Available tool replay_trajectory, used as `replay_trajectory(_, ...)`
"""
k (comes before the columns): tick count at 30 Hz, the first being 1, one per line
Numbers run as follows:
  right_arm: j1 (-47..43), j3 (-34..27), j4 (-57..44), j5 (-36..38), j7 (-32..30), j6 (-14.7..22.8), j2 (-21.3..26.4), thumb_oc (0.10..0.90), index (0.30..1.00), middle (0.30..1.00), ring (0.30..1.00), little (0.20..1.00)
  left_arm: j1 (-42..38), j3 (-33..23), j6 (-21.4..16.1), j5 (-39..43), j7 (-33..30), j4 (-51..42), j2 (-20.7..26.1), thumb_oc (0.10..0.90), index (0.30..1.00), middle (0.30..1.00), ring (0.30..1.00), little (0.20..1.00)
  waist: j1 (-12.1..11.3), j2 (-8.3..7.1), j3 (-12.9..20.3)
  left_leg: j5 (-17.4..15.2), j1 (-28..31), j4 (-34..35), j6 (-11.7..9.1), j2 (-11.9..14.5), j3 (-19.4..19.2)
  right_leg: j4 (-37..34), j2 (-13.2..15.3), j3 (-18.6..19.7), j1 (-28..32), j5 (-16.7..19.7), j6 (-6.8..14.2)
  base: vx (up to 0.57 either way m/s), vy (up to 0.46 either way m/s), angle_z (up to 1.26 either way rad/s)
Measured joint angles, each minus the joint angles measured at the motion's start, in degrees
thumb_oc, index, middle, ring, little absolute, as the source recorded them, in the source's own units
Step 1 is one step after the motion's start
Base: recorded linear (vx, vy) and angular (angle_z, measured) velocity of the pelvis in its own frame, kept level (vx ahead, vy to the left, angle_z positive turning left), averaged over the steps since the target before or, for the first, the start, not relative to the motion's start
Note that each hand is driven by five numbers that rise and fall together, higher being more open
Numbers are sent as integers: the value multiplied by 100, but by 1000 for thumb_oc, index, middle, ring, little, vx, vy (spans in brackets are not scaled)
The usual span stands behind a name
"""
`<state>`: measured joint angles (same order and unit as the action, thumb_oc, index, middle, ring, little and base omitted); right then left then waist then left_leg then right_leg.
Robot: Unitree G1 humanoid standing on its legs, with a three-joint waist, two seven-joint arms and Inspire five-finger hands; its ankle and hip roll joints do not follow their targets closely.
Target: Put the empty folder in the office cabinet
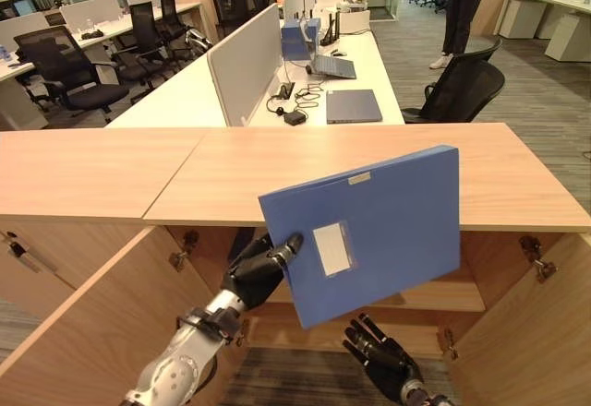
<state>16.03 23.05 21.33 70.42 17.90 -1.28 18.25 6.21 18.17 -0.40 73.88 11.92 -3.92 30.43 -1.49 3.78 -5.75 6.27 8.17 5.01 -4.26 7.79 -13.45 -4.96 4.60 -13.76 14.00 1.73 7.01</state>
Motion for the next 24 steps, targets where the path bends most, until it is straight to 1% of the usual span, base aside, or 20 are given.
replay_trajectory(5,-117,-79,-416,183,291,42,283,800,900,900,900,900,29,-60,-53,-76,13,-15,-60,400,300,300,300,300,-5,-6,-1,-26,-14,0,-20,13,-13,0,-1,13,-23,-5,7,4,1,-1)
replay_trajectory(12,-157,-135,-589,293,316,95,246,800,900,900,900,900,86,-89,-115,-287,74,-18,-185,400,300,300,300,300,19,8,3,-22,-21,0,13,11,-47,-1,5,58,-61,-3,6,23,0,-3)
replay_trajectory(13,-151,-139,-727,311,307,95,264,800,900,900,900,900,203,-179,-127,-326,108,-55,-264,400,300,300,300,300,51,22,5,-27,-19,0,15,8,-59,-1,9,68,-67,-4,6,31,2,-2)
replay_trajectory(15,-152,-138,-820,368,308,97,281,800,900,900,900,900,225,-282,-139,-328,123,-123,-264,400,300,300,300,300,83,28,7,-26,-10,0,16,8,-59,-1,6,68,-67,-1,1,0,0,0)
replay_trajectory(19,-167,-147,-1185,409,298,131,291,800,900,900,900,900,227,-448,-216,-325,152,-252,-270,400,300,300,300,300,114,93,7,-27,-13,0,15,9,-59,-1,7,68,-66,-9,12,0,0,0)
replay_trajectory(24,-276,-175,-1255,418,287,326,266,800,900,900,900,900,222,-491,-326,-328,186,-395,-286,400,300,300,300,300,118,144,16,-35,-13,0,10,11,-61,-1,7,70,-59,-12,14,0,0,0)
